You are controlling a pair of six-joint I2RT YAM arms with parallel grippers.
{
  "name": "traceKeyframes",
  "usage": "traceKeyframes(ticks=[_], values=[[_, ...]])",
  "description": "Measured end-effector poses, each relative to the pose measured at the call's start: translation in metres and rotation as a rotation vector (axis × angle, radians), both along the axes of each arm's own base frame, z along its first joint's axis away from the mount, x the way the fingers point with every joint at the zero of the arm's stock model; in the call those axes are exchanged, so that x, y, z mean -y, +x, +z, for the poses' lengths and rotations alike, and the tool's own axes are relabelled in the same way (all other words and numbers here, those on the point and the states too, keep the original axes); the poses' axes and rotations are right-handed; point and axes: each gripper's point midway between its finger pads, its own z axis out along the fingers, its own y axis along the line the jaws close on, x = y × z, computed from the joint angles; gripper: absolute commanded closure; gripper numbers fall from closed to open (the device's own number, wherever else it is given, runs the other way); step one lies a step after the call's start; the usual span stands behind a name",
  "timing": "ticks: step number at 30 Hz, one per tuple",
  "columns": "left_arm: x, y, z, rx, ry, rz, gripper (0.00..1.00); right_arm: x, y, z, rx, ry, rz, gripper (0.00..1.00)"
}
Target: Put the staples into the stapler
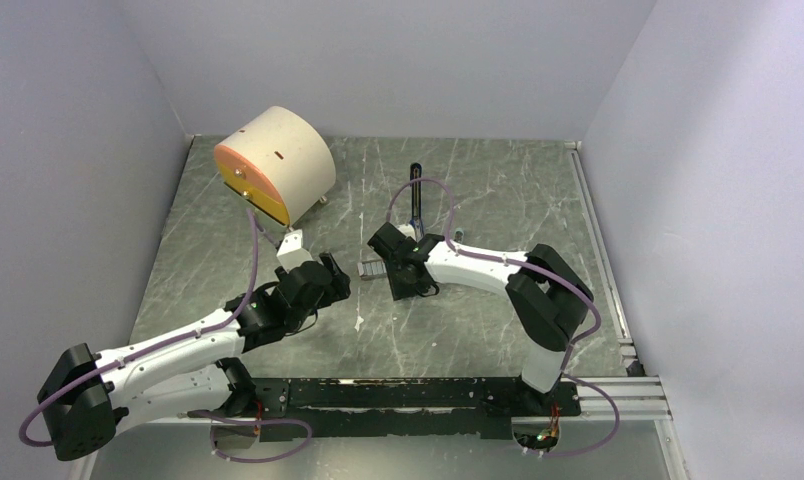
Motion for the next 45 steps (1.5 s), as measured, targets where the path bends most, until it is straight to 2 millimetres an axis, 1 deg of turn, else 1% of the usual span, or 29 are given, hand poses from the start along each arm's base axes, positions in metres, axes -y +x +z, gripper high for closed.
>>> traceKeyframes(ticks=[7,16,25,31,37,42,45], values=[[-0.001,-0.001,-0.005,-0.004,0.006,0.0,0.23,0.0,0.0,-0.008,-0.014,-0.018,0.0,0.67],[-0.002,-0.001,-0.007,-0.005,0.007,0.0,0.23,0.001,-0.001,-0.009,-0.018,-0.022,0.0,0.73],[-0.002,-0.001,-0.008,-0.005,0.007,0.0,0.23,0.002,-0.001,-0.012,-0.025,-0.031,-0.001,0.72],[-0.002,-0.001,-0.009,-0.007,0.01,0.0,0.23,0.001,-0.001,-0.013,-0.025,-0.029,-0.004,0.79],[-0.002,-0.001,-0.009,-0.007,0.01,0.0,0.23,0.002,0.0,-0.012,-0.019,-0.032,-0.016,0.8],[-0.002,-0.001,-0.009,-0.007,0.01,0.0,0.23,0.009,0.008,-0.006,0.027,-0.052,-0.043,0.8],[-0.002,-0.001,-0.009,-0.007,0.01,0.0,0.23,0.016,0.021,0.011,0.083,-0.039,-0.08,0.8]])
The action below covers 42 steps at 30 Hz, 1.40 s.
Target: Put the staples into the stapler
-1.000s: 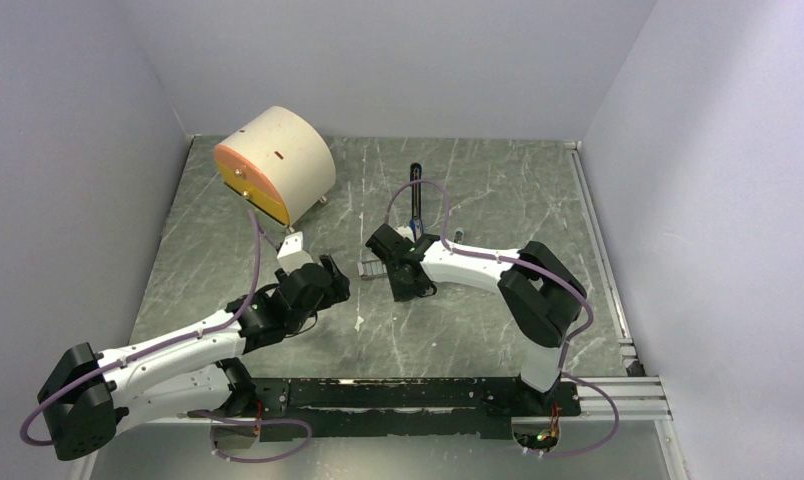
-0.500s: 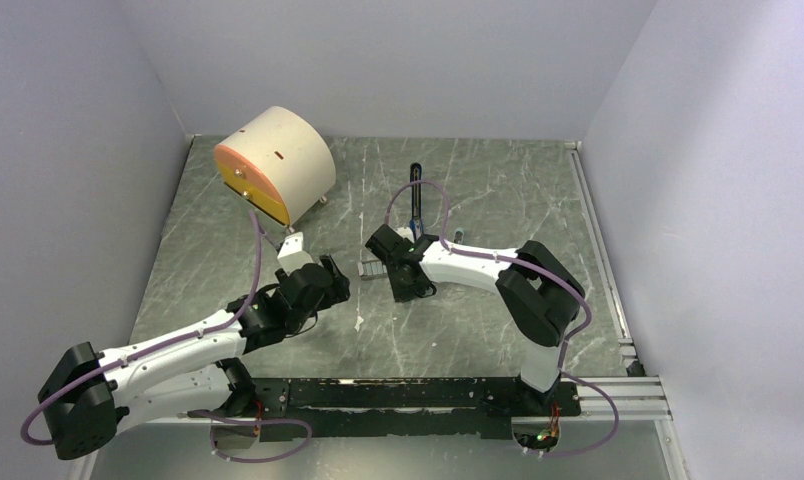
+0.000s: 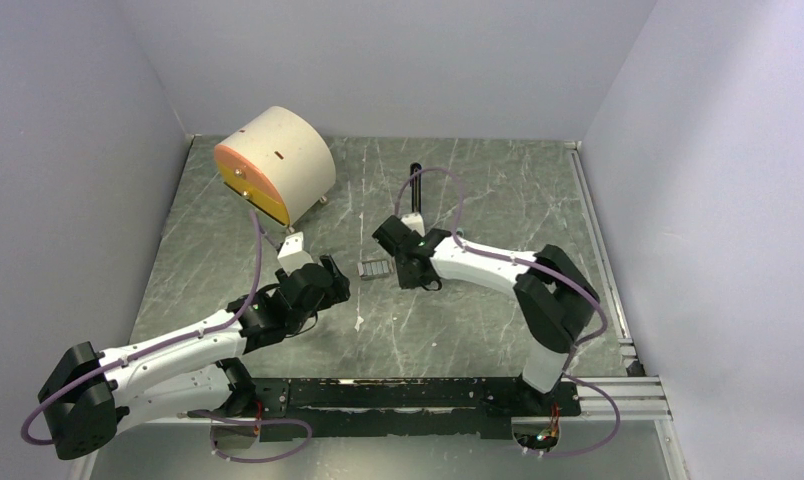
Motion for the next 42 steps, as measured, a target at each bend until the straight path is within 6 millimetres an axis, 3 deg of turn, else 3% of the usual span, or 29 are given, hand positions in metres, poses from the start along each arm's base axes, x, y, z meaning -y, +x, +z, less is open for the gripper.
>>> traceKeyframes(ticks=[4,8,11,15,33,42], values=[[0.0,0.0,0.0,0.0,0.003,-0.002,0.23,0.019,0.03,0.031,0.108,0.044,-0.093,0.8],[0.0,0.0,-0.002,-0.004,0.008,-0.006,0.23,0.055,0.062,0.053,0.219,0.087,-0.231,0.8],[0.001,-0.001,-0.001,-0.006,0.007,-0.011,0.23,0.081,0.074,0.055,0.267,0.083,-0.306,0.8],[0.003,0.0,0.003,-0.002,0.002,-0.017,0.23,0.098,0.078,0.044,0.284,0.062,-0.344,0.8],[0.005,0.001,0.001,-0.01,0.02,-0.023,0.23,0.111,0.092,0.011,0.252,0.021,-0.332,0.79],[0.005,0.002,0.002,-0.009,0.019,-0.023,0.23,0.112,0.094,0.009,0.248,0.027,-0.325,0.79]])
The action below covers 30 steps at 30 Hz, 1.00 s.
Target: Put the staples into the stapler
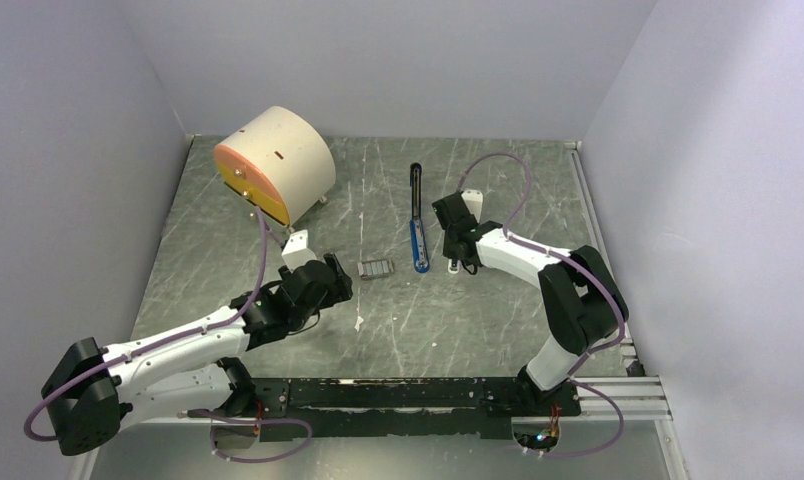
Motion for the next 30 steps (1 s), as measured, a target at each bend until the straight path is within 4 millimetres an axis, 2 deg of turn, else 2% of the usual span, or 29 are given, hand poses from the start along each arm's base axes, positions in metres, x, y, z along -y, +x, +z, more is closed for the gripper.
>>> traceKeyframes(ticks=[17,30], values=[[0.0,0.0,-0.001,-0.002,0.002,-0.001,0.23,0.005,-0.009,-0.013,-0.03,-0.005,0.007,0.79],[0.0,0.0,-0.001,-0.002,0.002,-0.001,0.23,0.002,-0.007,0.003,0.01,0.024,0.004,0.8]])
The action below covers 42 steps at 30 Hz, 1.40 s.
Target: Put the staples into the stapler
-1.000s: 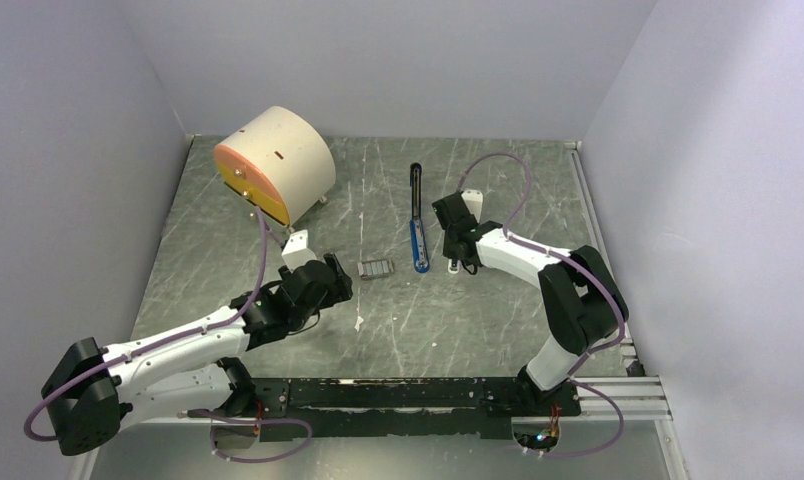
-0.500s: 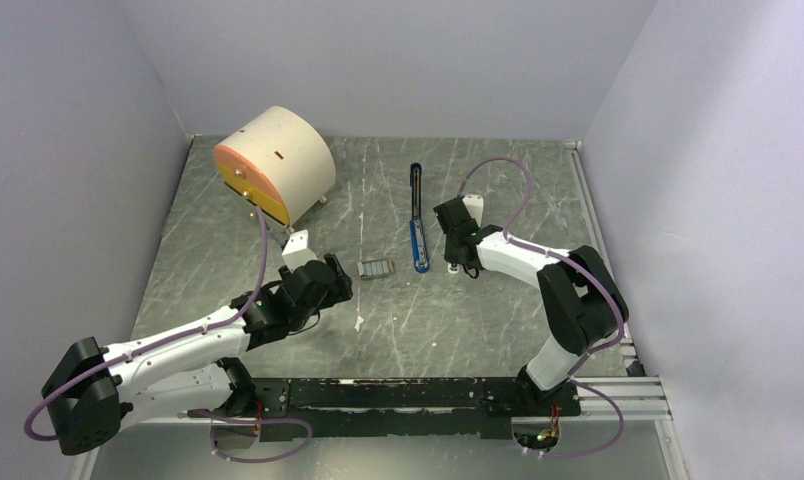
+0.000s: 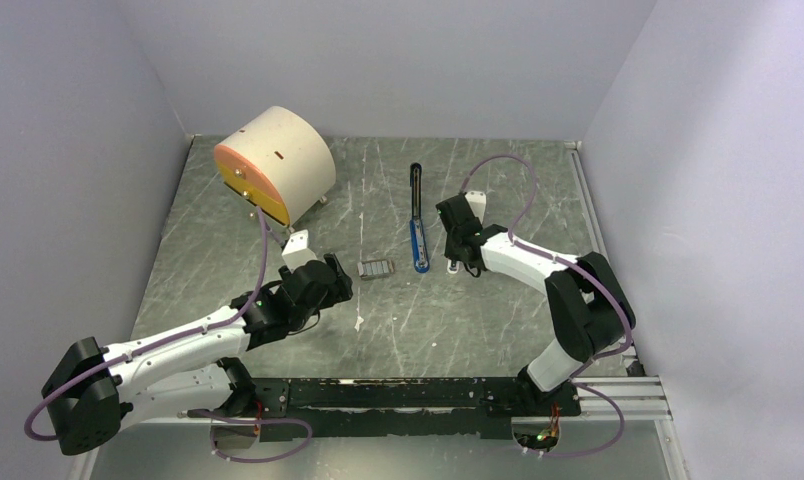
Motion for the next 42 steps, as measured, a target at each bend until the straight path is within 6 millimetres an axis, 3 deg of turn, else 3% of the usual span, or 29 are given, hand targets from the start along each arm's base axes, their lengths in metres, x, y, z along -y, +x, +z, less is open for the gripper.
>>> traceKeyframes(ticks=[42], values=[[0.0,0.0,-0.003,-0.007,0.007,-0.001,0.23,-0.003,-0.003,-0.011,-0.026,0.017,-0.009,0.79]])
